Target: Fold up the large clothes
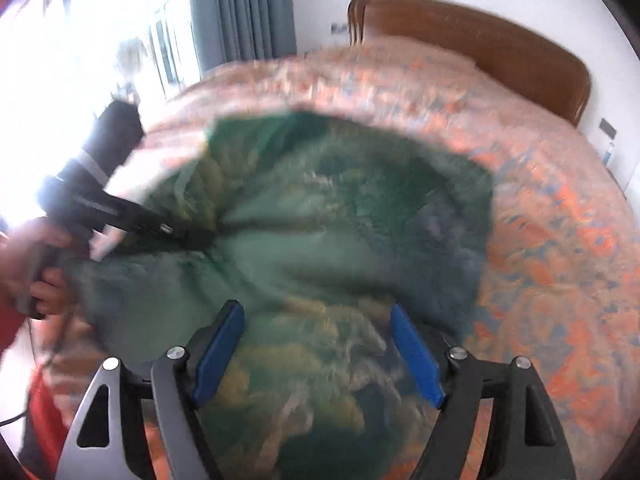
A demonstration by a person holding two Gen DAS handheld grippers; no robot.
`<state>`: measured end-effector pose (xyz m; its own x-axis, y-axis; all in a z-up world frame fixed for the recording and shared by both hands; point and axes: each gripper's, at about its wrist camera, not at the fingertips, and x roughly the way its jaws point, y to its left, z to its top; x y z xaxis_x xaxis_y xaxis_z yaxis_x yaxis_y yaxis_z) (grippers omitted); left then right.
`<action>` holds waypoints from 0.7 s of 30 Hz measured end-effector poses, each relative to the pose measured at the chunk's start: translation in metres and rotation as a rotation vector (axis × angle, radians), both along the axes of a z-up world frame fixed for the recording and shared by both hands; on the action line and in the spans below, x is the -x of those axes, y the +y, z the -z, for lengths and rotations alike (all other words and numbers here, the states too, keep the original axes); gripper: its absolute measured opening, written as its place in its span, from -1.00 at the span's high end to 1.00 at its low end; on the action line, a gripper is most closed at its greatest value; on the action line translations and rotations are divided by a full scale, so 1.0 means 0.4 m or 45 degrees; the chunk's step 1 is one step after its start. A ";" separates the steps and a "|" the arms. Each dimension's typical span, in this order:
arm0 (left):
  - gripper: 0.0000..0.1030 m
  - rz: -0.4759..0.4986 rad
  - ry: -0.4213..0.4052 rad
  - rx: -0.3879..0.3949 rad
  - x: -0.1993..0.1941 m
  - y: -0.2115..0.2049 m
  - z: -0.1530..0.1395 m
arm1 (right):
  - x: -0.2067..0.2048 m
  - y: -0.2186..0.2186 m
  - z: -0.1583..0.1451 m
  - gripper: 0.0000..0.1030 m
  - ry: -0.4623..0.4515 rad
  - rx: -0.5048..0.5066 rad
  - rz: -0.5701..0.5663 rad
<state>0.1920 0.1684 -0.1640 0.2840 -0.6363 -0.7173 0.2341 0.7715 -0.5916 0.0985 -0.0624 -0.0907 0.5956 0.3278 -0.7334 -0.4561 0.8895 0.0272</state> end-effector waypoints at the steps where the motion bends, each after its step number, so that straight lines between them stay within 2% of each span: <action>1: -0.58 -0.003 -0.005 -0.009 0.001 0.002 -0.005 | 0.031 -0.014 -0.025 -0.52 -0.010 -0.040 0.003; 3: -0.70 -0.016 -0.014 -0.026 0.005 0.006 -0.016 | 0.089 -0.021 -0.036 -0.52 0.000 -0.067 -0.003; 6: -0.79 -0.027 -0.030 -0.064 0.021 0.006 -0.026 | 0.135 0.000 0.035 -0.52 0.046 -0.006 -0.014; 11: -0.84 -0.051 -0.044 -0.200 0.052 -0.025 0.005 | 0.122 0.049 0.157 -0.58 0.080 0.133 0.054; 13: -0.89 -0.075 -0.041 -0.215 0.044 -0.036 0.011 | 0.121 0.055 0.173 -0.60 0.072 0.159 0.057; 16: -0.89 -0.091 -0.031 -0.179 0.039 -0.013 0.005 | 0.135 0.051 0.145 -0.60 0.082 0.181 0.009; 17: -0.89 -0.091 -0.043 -0.181 0.040 -0.006 -0.003 | 0.140 0.042 0.111 -0.59 0.087 0.156 -0.006; 21: -0.89 -0.073 -0.052 -0.194 0.036 0.002 -0.016 | 0.090 -0.023 -0.052 -0.59 0.050 -0.067 0.041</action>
<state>0.1775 0.1692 -0.1578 0.3473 -0.5027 -0.7916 0.2086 0.8644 -0.4574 0.0625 -0.0717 -0.0700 0.5776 0.3478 -0.7385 -0.4250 0.9005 0.0917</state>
